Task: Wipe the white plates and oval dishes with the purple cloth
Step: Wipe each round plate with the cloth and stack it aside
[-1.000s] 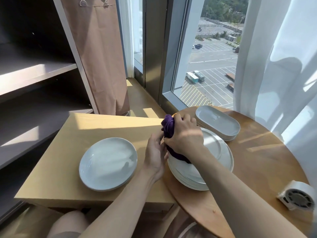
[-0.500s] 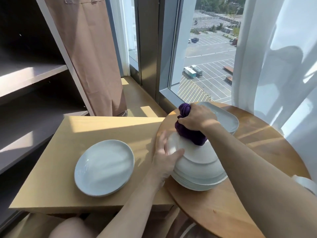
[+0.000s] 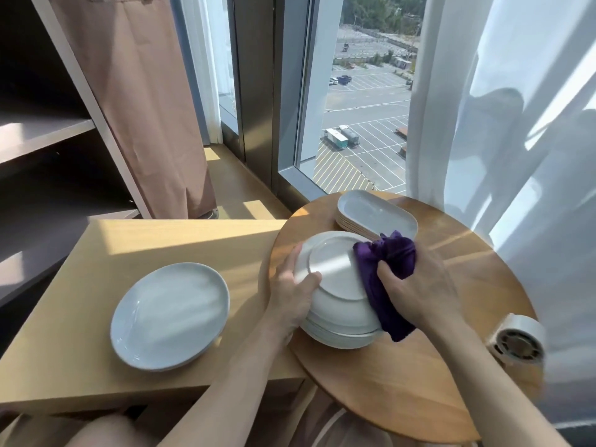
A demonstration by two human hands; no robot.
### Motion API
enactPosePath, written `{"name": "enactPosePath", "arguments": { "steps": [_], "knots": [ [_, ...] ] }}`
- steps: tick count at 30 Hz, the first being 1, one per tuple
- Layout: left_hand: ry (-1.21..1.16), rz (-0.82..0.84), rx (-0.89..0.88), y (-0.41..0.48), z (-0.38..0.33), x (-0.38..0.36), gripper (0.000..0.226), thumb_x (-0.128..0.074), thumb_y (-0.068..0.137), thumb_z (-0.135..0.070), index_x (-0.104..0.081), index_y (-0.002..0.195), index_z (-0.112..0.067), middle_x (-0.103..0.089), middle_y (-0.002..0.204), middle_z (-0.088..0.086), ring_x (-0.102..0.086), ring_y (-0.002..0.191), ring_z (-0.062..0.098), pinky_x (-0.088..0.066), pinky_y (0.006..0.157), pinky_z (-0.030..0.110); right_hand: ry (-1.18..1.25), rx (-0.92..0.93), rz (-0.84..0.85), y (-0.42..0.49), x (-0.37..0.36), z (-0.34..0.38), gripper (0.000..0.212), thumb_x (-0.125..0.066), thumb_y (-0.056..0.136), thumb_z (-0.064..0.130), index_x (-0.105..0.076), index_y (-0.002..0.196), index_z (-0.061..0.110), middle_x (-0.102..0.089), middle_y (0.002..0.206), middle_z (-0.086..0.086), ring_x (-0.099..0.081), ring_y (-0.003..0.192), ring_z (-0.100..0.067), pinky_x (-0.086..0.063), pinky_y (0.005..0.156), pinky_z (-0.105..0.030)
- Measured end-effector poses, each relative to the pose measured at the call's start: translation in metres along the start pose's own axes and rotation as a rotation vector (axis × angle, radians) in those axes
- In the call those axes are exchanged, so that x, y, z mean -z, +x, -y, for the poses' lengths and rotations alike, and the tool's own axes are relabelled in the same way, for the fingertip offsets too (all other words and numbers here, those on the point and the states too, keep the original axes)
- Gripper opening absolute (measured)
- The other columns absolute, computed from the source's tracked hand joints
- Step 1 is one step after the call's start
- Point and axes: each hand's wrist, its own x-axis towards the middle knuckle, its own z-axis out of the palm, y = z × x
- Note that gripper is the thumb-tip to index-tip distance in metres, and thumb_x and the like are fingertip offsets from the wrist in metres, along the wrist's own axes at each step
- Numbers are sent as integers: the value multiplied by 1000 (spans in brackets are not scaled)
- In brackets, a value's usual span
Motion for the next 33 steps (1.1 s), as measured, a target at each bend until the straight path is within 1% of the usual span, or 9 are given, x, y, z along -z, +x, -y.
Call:
{"name": "enactPosePath", "arguments": {
  "steps": [4, 7, 14, 16, 19, 22, 24, 29, 33],
  "knots": [
    [-11, -3, 11, 1, 0, -1, 83, -62, 73, -40, -41, 154, -33, -42, 153, -2, -46, 137, 22, -40, 115, 46, -119, 129, -53, -42, -8, 9, 50, -61, 79, 60, -53, 121, 33, -49, 104, 3, -55, 101, -25, -42, 79, -34],
    [-57, -7, 19, 3, 1, -1, 74, -52, 78, -43, -43, 151, -34, -42, 155, -1, -44, 140, 20, -37, 118, 47, -222, 238, -74, -50, -11, 22, 51, -55, 80, 63, -54, 118, 29, -49, 107, 1, -54, 102, -26, -47, 76, -35],
    [-60, 26, -78, 12, 6, -3, 59, -32, 98, -49, -54, 146, -23, -55, 149, 1, -43, 143, 20, -31, 121, 48, -363, 499, 55, -27, -29, 60, 48, -57, 80, 62, -55, 113, 28, -54, 106, -1, -55, 102, -28, -45, 82, -37],
    [-74, 9, -108, 13, 10, -3, 45, -32, 110, -35, -59, 142, -18, -60, 142, 5, -49, 138, 22, -34, 119, 49, -328, 484, 115, -11, -38, 70, 53, -58, 79, 64, -54, 120, 29, -52, 107, -1, -54, 107, -27, -44, 82, -37],
    [-27, -40, -107, 14, 17, -4, 40, -34, 111, -22, -52, 147, -18, -54, 147, 4, -43, 142, 21, -30, 121, 47, -309, 420, 107, 11, -43, 76, 54, -61, 78, 64, -53, 119, 30, -52, 106, -3, -54, 108, -30, -40, 74, -36],
    [96, -57, -129, 14, 22, -5, 40, -44, 109, -26, -45, 149, -23, -46, 152, 1, -37, 144, 15, -24, 123, 34, -290, 345, 57, 24, -42, 71, 54, -62, 79, 61, -54, 120, 26, -55, 111, -6, -53, 110, -31, -41, 76, -37],
    [167, -50, -116, 14, 22, -4, 48, -49, 106, -28, -39, 153, -27, -39, 156, -1, -33, 144, 11, -21, 116, 22, -282, 301, 34, 27, -39, 67, 53, -63, 80, 58, -53, 121, 25, -52, 110, -5, -52, 112, -31, -44, 77, -38],
    [221, -65, -98, 18, 22, -1, 54, -52, 104, -32, -37, 155, -26, -36, 156, -3, -33, 142, 13, -23, 110, 22, -248, 190, 24, 31, -21, 49, 46, -64, 79, 51, -48, 115, 27, -44, 103, 1, -52, 106, -30, -42, 75, -38],
    [220, -64, -111, 19, 21, 0, 53, -53, 103, -31, -39, 153, -26, -40, 154, -1, -37, 137, 13, -28, 112, 25, -38, 64, 24, 25, -10, 21, 43, -66, 75, 51, -48, 110, 32, -49, 104, 4, -55, 101, -27, -41, 77, -38]
  ]
}}
